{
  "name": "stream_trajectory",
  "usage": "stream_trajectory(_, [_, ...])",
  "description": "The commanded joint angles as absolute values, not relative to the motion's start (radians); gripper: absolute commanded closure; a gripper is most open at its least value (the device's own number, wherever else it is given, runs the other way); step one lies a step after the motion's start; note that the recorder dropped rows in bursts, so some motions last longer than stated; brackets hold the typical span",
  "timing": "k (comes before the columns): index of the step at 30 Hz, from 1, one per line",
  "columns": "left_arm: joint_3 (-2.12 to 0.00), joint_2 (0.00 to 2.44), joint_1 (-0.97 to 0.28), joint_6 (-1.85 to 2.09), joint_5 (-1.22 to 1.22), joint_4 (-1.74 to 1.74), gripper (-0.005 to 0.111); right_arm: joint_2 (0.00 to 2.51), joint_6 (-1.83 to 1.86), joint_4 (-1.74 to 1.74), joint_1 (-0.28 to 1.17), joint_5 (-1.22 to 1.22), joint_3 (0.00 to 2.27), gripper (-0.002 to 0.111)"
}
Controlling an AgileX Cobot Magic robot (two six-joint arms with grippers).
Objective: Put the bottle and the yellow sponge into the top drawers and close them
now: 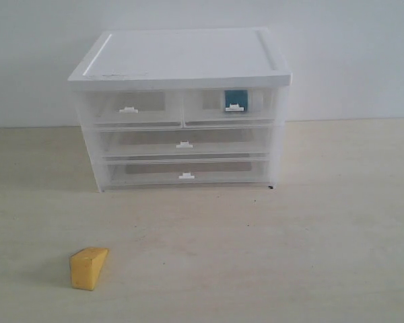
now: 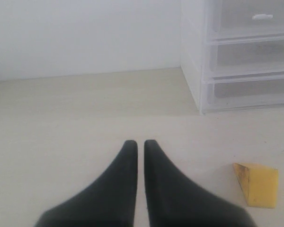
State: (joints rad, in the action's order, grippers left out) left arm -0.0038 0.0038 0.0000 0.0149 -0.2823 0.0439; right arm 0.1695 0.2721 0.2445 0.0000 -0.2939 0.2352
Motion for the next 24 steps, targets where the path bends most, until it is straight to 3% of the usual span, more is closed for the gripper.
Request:
stream_trajectory(1, [0.0,0.0,0.002,0.016,-0.279,0.035,0.102,0.151,0.105,0.13,-0.001,-0.297,0.198,0.108])
stream_trajectory(24, [0.0,0.0,0.002,0.016,-0.277,0.035,0.102,0.0,0.0,0.032,-0.001,-0.319,0.0,0.108])
